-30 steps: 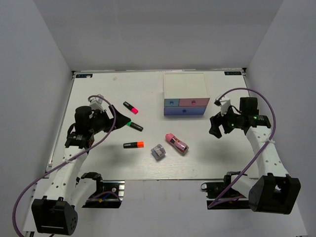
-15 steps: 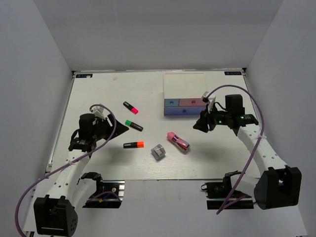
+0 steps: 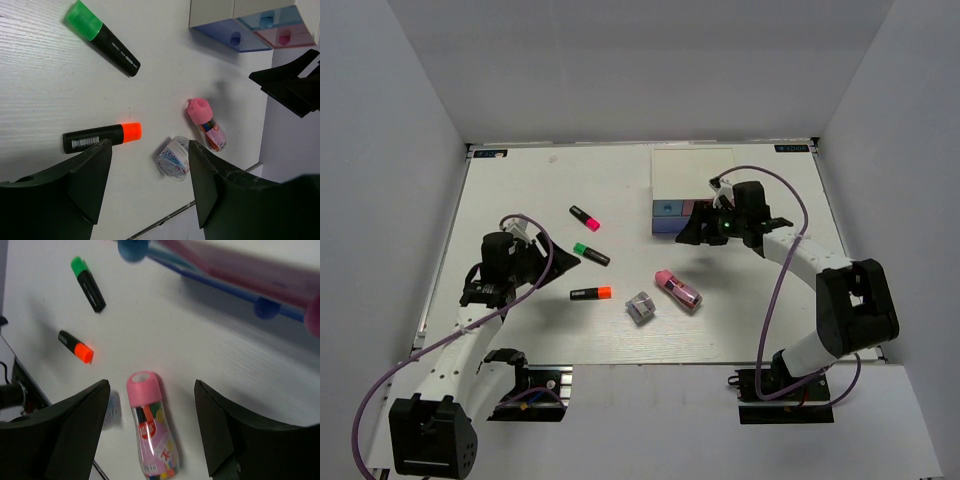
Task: Sort the stationery into containers
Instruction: Open the drawer in the storage box.
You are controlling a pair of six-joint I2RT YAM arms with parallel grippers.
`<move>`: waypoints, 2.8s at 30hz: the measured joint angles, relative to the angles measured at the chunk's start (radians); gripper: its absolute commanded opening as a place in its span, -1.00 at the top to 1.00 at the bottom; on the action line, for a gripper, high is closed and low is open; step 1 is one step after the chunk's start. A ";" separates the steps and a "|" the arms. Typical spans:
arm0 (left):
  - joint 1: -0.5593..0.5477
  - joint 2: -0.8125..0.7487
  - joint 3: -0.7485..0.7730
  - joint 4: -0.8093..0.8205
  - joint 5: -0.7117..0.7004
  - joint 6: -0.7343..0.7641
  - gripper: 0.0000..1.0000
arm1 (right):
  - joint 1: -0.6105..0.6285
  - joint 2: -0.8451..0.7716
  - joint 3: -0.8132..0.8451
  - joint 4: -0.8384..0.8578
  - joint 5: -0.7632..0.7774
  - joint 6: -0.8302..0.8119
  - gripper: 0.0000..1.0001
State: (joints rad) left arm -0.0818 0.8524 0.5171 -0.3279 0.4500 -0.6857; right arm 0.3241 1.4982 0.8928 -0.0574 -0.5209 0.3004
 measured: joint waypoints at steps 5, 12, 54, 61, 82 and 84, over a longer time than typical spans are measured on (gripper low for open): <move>0.000 0.000 -0.008 0.000 -0.004 -0.012 -0.46 | 0.049 0.055 0.064 0.091 0.078 0.156 -0.33; 0.000 0.004 -0.019 0.000 -0.018 -0.024 -0.48 | 0.125 0.109 0.114 0.207 0.175 0.250 -0.24; 0.000 0.000 -0.019 0.013 -0.024 -0.033 -0.48 | 0.207 0.177 0.119 0.306 0.541 0.299 0.26; 0.000 -0.019 -0.032 0.016 -0.024 -0.057 -0.48 | 0.209 0.177 0.119 0.312 0.547 0.290 0.57; -0.001 0.273 0.023 0.029 -0.058 -0.146 -0.55 | 0.251 -0.078 -0.137 0.293 0.502 0.341 0.57; -0.005 0.311 0.048 0.029 -0.069 -0.145 -0.55 | 0.256 -0.090 -0.150 0.294 0.502 0.348 0.57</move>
State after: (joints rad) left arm -0.0868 1.1629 0.5648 -0.2985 0.3813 -0.8307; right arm 0.5800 1.4086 0.7429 0.2363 -0.0185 0.6479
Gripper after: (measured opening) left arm 0.771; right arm 0.285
